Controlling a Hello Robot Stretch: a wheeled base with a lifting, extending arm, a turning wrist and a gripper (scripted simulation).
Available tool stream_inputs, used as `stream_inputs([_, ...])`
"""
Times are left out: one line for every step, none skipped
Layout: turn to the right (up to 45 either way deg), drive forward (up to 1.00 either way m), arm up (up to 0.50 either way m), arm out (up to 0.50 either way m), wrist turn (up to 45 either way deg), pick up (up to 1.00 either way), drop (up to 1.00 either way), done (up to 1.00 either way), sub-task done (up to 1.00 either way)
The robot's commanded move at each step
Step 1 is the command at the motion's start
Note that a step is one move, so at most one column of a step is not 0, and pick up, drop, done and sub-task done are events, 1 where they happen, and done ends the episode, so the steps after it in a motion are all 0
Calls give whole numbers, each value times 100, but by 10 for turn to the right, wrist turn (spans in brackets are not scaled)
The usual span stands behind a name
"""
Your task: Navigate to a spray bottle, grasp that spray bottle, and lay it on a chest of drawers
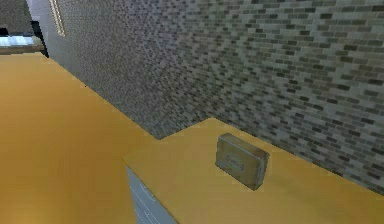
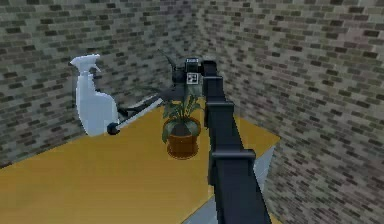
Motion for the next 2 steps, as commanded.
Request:
stream_inputs([0,0,-32,0,0,0,0,0,0])
stream_inputs([0,0,0,0,0,0,100,0,0])
